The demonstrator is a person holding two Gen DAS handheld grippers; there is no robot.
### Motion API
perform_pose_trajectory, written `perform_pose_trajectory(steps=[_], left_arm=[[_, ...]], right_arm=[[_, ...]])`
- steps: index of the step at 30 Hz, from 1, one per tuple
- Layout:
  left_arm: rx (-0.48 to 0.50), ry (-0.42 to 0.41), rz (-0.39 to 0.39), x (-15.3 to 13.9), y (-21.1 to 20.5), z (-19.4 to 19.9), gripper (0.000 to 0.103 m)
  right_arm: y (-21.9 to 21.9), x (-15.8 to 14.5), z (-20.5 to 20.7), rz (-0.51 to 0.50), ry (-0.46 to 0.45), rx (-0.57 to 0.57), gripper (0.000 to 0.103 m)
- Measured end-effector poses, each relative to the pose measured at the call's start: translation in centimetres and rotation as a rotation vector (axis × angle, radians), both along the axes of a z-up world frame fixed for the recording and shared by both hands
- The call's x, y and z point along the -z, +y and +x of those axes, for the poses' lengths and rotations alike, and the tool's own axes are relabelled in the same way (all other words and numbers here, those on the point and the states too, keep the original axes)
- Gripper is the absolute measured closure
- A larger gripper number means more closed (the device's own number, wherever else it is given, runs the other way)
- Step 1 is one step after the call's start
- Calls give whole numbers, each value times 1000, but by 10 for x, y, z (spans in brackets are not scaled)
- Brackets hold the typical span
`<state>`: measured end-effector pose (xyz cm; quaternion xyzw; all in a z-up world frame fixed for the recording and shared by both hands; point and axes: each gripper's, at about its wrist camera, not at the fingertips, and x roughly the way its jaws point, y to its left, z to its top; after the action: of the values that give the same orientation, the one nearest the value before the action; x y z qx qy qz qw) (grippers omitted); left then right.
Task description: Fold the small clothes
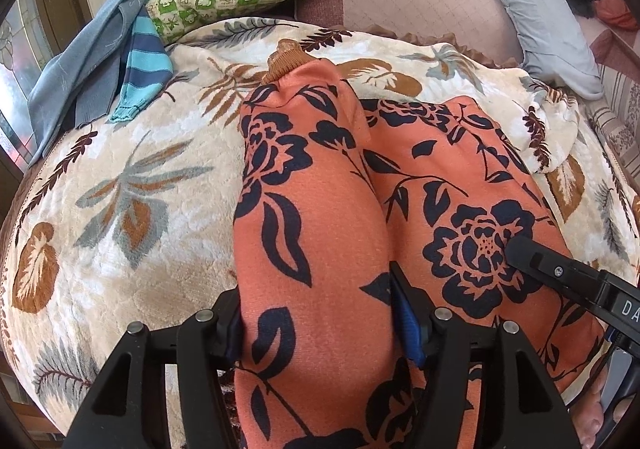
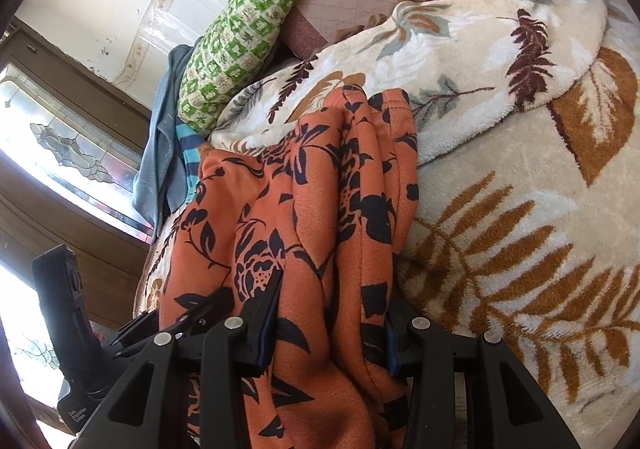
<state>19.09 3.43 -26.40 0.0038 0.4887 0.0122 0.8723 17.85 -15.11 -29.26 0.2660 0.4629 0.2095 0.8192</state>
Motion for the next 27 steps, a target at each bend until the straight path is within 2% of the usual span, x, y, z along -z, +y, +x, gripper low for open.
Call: perform_pose_trajectory(steps=[6,11,17,21,27], left_arm=[[-3,-9,-6,4,3,0,33],[-7,-34,14,6,7,-2,21],[-22,-29,-42,10,18,-1,12],[-30,-11,-93,13,25,-1,10],[-15,-7,-94,14,26,-3,10]], right_arm=[[1,4,1,-8,8,1,59],[0,11,3,-6,30,3,55],[-4,19,6,18,58,10,49],[-3,19,5,8,52,10,49],[-1,19,5,2,50,20,48]])
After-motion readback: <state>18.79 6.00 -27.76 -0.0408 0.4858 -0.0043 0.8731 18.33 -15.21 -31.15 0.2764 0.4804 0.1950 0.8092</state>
